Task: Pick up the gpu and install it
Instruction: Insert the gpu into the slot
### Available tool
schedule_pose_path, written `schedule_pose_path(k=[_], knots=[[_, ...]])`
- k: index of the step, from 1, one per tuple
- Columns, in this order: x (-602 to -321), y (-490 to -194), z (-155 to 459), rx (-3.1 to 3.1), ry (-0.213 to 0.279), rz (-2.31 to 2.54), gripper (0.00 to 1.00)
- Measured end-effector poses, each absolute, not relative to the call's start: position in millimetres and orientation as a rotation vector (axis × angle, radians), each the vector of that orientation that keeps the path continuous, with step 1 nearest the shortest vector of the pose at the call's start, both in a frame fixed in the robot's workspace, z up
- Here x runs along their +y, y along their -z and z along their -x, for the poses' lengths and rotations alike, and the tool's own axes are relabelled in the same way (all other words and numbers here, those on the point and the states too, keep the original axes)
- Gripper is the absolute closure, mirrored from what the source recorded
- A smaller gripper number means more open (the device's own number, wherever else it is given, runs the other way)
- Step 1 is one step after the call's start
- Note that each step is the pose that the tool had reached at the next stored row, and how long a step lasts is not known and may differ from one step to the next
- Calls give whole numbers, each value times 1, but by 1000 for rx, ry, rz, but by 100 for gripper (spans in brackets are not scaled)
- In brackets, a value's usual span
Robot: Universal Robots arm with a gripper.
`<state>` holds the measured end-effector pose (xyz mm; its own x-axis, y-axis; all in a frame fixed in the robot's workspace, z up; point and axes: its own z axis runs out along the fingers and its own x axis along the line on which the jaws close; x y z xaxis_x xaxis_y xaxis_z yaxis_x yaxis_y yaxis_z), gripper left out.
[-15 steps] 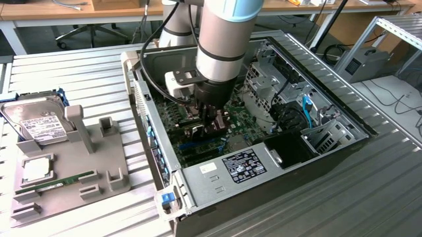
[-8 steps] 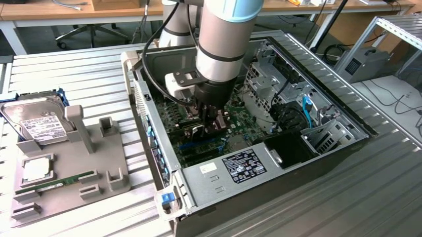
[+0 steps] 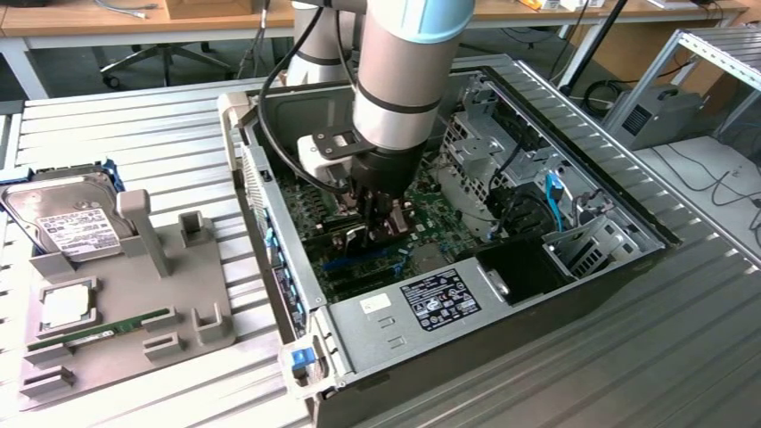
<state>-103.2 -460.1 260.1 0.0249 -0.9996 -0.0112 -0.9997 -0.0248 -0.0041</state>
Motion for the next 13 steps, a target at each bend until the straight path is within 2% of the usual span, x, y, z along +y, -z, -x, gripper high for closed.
schedule_pose_path(k=[13], knots=[[-460, -258, 105, 2197, -8, 2230, 73]])
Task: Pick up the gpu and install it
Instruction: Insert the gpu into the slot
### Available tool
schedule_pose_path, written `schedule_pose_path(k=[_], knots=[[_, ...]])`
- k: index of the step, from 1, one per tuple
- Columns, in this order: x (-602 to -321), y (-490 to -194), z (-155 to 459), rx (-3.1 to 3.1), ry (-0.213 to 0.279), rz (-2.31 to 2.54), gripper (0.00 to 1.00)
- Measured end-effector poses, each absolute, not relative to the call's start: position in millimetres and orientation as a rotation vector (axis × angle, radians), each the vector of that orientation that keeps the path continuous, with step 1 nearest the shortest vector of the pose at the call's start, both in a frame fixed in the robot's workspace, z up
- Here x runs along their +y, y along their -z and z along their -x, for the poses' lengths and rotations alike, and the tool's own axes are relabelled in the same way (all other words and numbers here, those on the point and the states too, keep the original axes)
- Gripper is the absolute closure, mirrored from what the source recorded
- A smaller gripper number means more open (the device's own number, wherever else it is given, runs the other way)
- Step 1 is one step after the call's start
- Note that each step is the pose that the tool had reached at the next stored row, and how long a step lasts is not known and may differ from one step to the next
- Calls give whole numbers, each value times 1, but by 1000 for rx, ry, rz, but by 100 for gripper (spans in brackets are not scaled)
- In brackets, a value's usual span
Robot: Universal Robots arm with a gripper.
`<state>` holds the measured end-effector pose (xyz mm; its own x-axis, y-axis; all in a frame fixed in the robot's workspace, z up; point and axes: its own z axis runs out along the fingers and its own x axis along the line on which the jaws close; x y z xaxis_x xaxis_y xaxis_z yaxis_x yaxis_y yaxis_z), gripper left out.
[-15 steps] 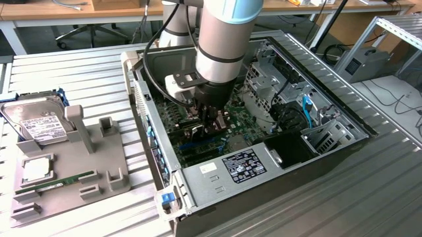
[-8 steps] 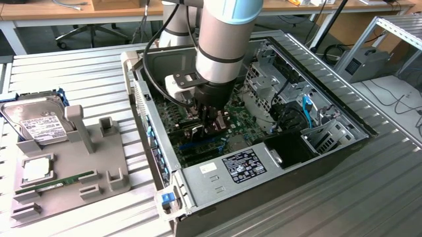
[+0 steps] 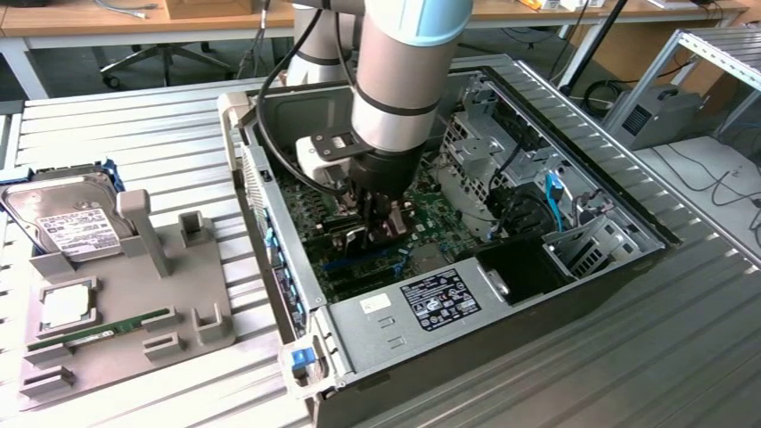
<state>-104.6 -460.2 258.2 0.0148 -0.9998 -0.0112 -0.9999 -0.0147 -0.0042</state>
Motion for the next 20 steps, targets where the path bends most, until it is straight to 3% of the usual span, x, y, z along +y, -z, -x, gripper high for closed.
schedule_pose_path(k=[20], knots=[[-460, -257, 105, 2201, -8, 2226, 73]])
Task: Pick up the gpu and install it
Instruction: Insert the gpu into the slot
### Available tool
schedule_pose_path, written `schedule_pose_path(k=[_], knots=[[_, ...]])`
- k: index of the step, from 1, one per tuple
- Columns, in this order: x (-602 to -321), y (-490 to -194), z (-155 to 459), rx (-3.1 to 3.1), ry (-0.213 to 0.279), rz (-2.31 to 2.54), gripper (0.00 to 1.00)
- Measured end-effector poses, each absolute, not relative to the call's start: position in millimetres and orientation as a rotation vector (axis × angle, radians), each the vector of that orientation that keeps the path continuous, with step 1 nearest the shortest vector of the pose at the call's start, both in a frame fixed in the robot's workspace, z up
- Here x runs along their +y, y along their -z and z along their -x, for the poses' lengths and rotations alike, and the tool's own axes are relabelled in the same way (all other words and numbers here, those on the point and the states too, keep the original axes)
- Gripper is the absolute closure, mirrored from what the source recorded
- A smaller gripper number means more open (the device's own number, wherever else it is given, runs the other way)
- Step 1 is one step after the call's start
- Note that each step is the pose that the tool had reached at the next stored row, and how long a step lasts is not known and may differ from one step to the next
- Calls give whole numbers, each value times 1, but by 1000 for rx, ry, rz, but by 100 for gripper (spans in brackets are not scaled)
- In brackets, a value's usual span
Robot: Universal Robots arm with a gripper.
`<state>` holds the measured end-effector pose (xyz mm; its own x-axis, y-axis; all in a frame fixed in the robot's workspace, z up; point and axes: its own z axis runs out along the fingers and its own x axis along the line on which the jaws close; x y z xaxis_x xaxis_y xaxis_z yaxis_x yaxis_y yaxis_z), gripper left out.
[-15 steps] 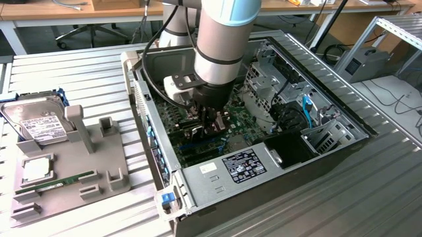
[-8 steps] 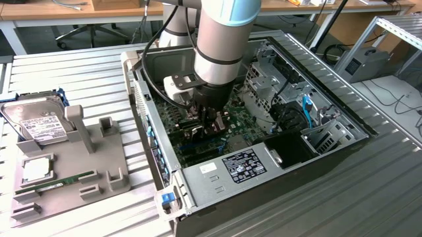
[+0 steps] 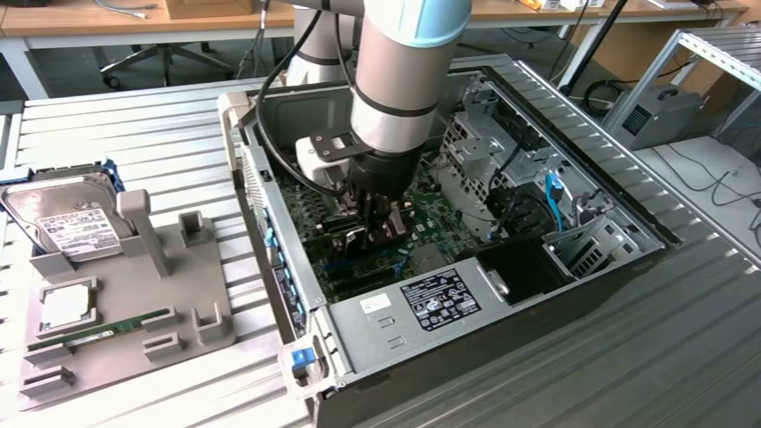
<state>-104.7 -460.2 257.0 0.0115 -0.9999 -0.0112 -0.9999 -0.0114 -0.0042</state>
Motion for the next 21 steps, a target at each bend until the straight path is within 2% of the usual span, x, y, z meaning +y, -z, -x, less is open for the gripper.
schedule_pose_path(k=[21], knots=[[-460, -253, 105, 2222, -8, 2206, 73]])
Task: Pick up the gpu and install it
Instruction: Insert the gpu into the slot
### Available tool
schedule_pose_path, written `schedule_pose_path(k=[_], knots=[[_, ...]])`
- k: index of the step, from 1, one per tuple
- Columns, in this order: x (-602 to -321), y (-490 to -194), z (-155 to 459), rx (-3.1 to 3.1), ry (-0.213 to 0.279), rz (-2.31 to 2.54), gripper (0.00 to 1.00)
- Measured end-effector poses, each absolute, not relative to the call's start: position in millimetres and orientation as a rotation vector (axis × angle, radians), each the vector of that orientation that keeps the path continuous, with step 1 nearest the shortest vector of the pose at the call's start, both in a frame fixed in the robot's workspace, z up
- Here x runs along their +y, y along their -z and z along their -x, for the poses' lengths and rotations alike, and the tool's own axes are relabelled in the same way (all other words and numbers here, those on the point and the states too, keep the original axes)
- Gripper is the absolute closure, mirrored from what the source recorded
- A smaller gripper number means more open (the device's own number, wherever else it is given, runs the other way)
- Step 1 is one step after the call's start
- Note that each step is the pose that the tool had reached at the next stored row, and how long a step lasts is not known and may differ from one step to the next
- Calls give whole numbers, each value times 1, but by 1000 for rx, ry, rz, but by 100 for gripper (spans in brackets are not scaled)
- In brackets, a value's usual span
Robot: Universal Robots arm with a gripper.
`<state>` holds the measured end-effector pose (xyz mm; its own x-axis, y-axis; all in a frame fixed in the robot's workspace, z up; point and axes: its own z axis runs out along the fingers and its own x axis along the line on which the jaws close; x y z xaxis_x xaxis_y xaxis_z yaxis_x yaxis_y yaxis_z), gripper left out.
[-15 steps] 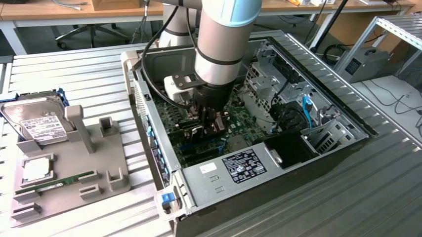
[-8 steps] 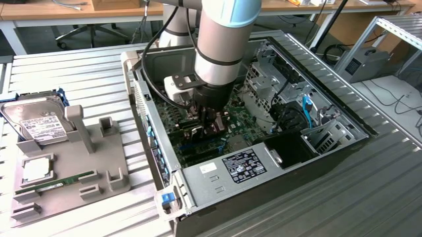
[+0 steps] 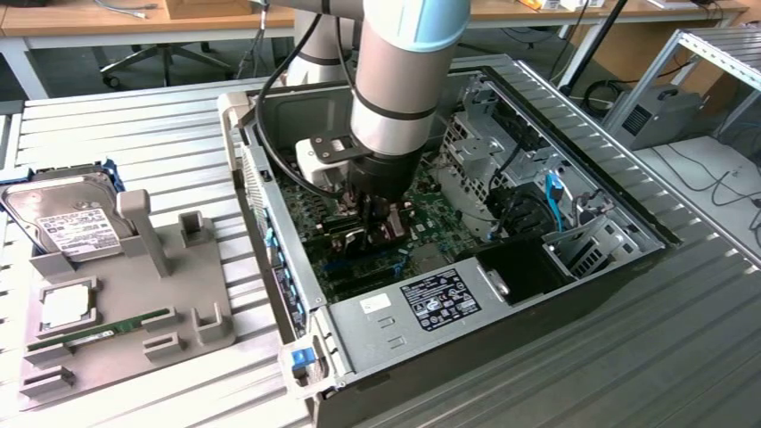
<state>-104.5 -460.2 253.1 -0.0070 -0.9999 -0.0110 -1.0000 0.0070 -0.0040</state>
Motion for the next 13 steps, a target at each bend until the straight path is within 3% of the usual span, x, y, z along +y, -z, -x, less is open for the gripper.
schedule_pose_path(k=[13], knots=[[-460, -253, 105, 2246, -8, 2181, 73]])
